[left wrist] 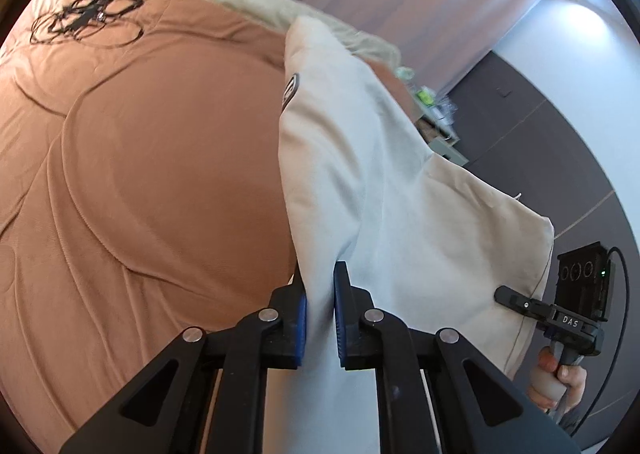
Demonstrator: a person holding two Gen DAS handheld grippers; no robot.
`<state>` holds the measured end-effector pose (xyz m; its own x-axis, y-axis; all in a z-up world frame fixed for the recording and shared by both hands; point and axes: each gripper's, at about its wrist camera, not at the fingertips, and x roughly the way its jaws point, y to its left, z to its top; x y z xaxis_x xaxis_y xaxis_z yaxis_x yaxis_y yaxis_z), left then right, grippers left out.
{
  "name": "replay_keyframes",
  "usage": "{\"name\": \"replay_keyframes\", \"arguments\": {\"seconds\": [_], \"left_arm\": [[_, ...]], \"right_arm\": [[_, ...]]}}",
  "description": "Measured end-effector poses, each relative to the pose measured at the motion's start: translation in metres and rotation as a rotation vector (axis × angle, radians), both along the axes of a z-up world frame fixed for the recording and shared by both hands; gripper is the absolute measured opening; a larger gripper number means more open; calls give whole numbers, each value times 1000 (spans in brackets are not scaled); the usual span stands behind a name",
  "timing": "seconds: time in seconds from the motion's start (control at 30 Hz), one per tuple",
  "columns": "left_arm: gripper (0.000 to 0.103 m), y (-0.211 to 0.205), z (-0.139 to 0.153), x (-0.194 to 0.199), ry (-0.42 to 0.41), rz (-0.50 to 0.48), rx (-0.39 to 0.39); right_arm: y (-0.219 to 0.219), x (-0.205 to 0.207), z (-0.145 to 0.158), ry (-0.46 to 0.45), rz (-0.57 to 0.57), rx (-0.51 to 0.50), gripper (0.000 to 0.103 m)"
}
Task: Fold large clothes
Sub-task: 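Grasp the bundle edge with the left gripper while the right gripper grasps the hanger loop end, then lift the folded bundle with both grippers and carry it across the bed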
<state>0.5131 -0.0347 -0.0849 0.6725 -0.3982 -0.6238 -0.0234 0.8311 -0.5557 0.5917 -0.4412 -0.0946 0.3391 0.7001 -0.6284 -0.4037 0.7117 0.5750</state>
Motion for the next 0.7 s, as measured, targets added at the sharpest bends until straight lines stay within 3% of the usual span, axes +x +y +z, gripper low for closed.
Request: {"name": "replay_keyframes", "arguments": {"seconds": [0.17,0.4,0.7], "left_arm": [[12,-38,34,-24,-81,-52,-19],[12,-111,72,-48,-135,-145,-44],[12,-205,108,-73,-147,-197,-95]], "right_arm": [[-33,-34,39,-77,-49,13,10],[-94,-64,89,-144,-146,-11,10],[-166,-98,146,-209,-253,-111,10]]}}
